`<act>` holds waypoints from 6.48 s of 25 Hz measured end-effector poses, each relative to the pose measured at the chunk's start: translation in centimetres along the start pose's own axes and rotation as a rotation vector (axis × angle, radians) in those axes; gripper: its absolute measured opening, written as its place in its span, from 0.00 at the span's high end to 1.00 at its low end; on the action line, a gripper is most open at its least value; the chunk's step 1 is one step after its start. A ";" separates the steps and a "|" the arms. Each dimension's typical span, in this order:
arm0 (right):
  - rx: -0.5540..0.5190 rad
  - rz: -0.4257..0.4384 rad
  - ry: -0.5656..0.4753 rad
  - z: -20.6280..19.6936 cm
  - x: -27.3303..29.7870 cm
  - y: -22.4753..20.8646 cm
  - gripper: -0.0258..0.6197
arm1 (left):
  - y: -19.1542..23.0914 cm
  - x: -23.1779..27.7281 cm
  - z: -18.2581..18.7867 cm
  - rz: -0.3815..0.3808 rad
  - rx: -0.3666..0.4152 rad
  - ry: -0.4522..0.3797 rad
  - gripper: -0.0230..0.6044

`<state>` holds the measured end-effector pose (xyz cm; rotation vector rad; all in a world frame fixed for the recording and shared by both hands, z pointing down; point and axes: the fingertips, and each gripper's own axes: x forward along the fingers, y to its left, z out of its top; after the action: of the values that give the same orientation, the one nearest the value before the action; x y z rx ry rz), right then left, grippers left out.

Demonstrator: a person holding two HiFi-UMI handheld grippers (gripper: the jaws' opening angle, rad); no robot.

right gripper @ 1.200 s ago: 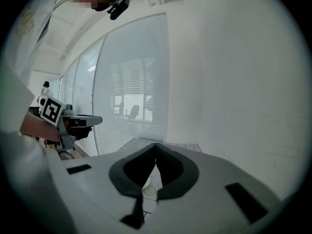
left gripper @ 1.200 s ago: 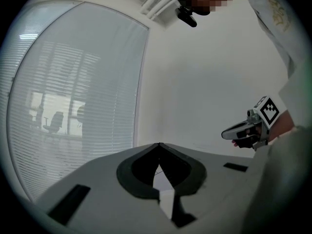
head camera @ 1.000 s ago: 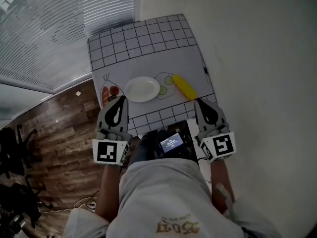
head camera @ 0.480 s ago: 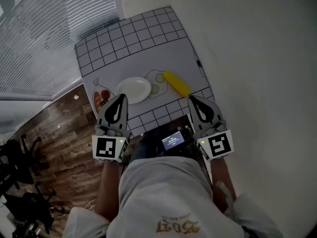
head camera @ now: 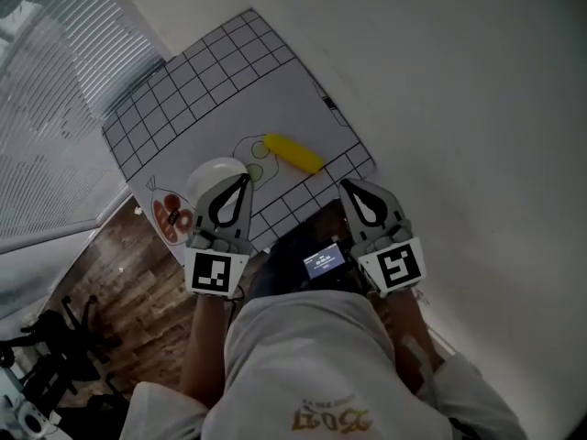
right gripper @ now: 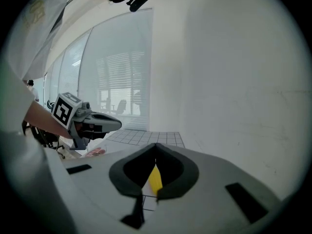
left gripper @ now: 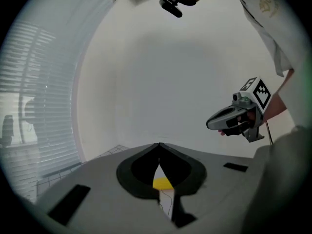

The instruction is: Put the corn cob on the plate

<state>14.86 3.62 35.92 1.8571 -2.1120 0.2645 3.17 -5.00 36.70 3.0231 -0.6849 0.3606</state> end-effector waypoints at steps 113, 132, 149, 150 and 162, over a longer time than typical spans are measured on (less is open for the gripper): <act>-0.452 0.619 0.433 -10.9 15.1 5.7 0.56 | 0.9 7.7 -13.6 -0.635 0.451 0.680 0.50; -0.752 0.931 0.321 -7.8 18.3 16.7 0.56 | 7.3 -2.9 -15.6 -0.300 0.234 0.744 0.53; -0.783 0.969 0.343 -8.9 19.3 18.1 0.56 | 8.0 -3.7 -17.5 -0.284 0.188 0.767 0.53; -0.786 0.969 0.346 -9.1 19.3 18.1 0.56 | 8.0 -3.7 -17.7 -0.284 0.184 0.768 0.53; -0.786 0.987 0.411 -12.0 20.1 18.2 0.56 | 7.6 -3.0 -20.7 -0.313 0.139 0.793 0.53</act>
<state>-3.95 -8.46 55.46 0.2413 -2.1732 -0.0009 -7.22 -9.10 55.94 2.6537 -0.1241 1.4971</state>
